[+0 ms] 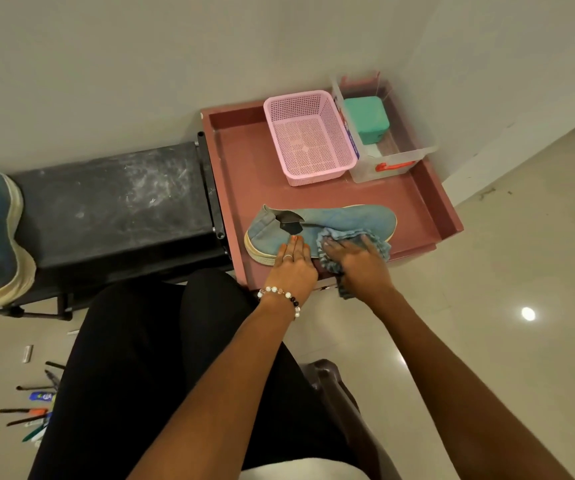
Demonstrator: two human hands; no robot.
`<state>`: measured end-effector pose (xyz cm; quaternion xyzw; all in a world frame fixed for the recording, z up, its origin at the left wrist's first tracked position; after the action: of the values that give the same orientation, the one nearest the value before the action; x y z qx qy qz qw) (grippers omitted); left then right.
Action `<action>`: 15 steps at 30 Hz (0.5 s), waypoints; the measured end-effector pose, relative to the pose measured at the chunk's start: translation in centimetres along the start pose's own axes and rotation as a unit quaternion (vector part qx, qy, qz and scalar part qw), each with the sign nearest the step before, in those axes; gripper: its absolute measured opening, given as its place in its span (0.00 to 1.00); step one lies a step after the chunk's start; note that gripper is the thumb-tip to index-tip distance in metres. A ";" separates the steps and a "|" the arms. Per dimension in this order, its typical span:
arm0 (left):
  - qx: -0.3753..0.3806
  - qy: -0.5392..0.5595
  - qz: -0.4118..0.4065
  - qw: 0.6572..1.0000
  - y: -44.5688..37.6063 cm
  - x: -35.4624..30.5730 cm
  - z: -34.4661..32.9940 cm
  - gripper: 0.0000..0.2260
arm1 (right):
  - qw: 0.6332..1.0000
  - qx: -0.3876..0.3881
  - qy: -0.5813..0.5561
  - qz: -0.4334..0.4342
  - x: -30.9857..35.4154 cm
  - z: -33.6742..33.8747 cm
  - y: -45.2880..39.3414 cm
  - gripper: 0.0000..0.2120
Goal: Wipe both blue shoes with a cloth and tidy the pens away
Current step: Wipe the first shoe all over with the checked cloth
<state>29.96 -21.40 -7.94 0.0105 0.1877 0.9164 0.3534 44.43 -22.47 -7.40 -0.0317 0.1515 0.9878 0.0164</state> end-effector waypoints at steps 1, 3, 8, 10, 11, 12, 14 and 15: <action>-0.005 -0.001 0.007 1.000 0.0 -0.1 0.0 0.23 | 1.000 -0.006 0.016 0.008 0.2 0.2 -0.2 0.38; 0.004 -0.001 0.013 1.000 0.0 -0.3 0.1 0.24 | 0.998 -0.007 0.036 0.050 1.6 0.4 -1.0 0.35; 0.025 -0.020 -0.005 0.999 -0.1 0.1 0.4 0.30 | 0.990 -0.018 -0.001 0.137 1.0 0.1 -2.0 0.38; 0.022 -0.009 -0.007 1.000 0.3 0.5 0.4 0.31 | 0.993 0.000 -0.012 0.121 -0.7 0.3 -1.0 0.39; 0.017 0.000 -0.004 1.000 0.4 0.6 0.3 0.30 | 0.994 0.008 -0.015 0.105 -1.6 0.3 -0.5 0.39; 0.011 0.009 0.003 1.000 0.6 0.7 0.3 0.29 | 0.996 0.004 -0.017 0.091 -2.2 0.4 -0.1 0.39; 0.001 0.019 0.020 1.000 0.8 0.8 0.3 0.27 | 0.997 -0.008 -0.002 0.077 -2.7 0.7 0.1 0.38; -0.001 0.020 0.024 1.000 0.8 0.8 0.3 0.27 | 0.996 -0.007 0.010 0.084 -2.3 1.0 -0.1 0.36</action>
<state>28.85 -21.33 -7.45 -0.0033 0.1934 0.9249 0.3274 46.71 -22.18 -6.31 -0.0293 0.1467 0.9864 -0.0680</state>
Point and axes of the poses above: each hand's wrist, its own y-axis away from the middle knuckle, its own z-axis out of the back of the hand, x = y × z, the point moved 1 cm from there along -y, towards the middle knuckle, and after that the axes turned 11 degrees about -z, right-handed, at the moved point
